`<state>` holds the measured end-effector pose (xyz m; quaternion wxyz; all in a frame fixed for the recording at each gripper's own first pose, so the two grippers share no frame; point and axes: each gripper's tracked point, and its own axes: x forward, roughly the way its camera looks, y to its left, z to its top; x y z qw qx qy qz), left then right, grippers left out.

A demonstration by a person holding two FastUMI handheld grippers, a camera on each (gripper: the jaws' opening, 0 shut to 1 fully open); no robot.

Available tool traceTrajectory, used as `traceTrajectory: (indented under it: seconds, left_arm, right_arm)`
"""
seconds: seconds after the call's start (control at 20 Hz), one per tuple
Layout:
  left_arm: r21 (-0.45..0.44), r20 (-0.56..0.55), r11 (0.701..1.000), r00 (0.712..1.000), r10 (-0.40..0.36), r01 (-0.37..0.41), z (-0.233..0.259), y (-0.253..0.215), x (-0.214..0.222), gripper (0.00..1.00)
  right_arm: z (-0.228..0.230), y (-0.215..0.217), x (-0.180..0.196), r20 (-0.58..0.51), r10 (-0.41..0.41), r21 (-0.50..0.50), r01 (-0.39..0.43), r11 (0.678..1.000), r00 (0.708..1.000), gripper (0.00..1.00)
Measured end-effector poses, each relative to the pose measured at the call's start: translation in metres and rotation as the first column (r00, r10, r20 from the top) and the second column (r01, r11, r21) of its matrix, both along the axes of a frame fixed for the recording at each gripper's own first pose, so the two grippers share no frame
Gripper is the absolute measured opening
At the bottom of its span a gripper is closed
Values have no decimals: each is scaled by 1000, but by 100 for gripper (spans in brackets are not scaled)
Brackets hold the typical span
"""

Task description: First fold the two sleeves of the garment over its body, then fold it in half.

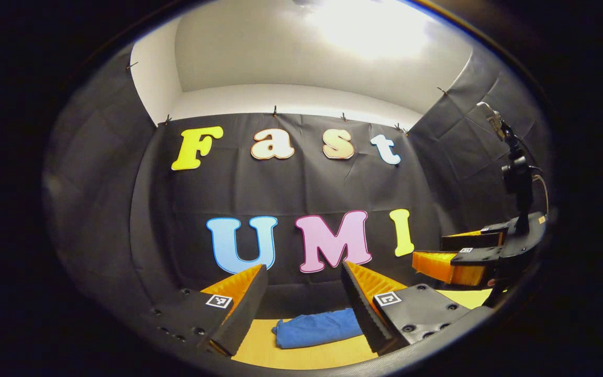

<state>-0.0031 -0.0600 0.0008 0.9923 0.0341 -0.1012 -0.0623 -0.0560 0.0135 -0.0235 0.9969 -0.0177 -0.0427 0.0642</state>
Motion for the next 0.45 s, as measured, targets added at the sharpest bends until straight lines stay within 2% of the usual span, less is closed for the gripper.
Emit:
traceTrajectory:
  seconds: [0.1,0.15,0.3,0.35,0.4,0.45]
  left_arm:
    - [-25,-18,1000,1000,11,-11,-5,3,-5,81]
    - [-32,-26,999,999,18,-19,-8,5,-7,81]
    - [-48,-56,998,998,29,-32,-17,12,-8,81]
    - [-50,-57,998,998,29,-32,-16,13,-9,81]
    - [-51,-57,998,998,29,-32,-15,15,-10,83]
    - [-51,-54,998,998,27,-29,-14,15,-11,83]
  right_arm:
    - [3,0,-5,43,7,4,-7,1000,999,100]
    - [0,0,-9,50,15,5,-16,1000,999,97]
    - [-5,-4,-24,50,22,-8,-22,1000,999,97]
    - [-9,-8,-25,38,17,-18,-16,1000,999,91]
    - [-11,-10,-27,23,13,-23,-12,1000,1000,97]
    - [-11,-10,-28,18,11,-17,-11,1000,1000,97]
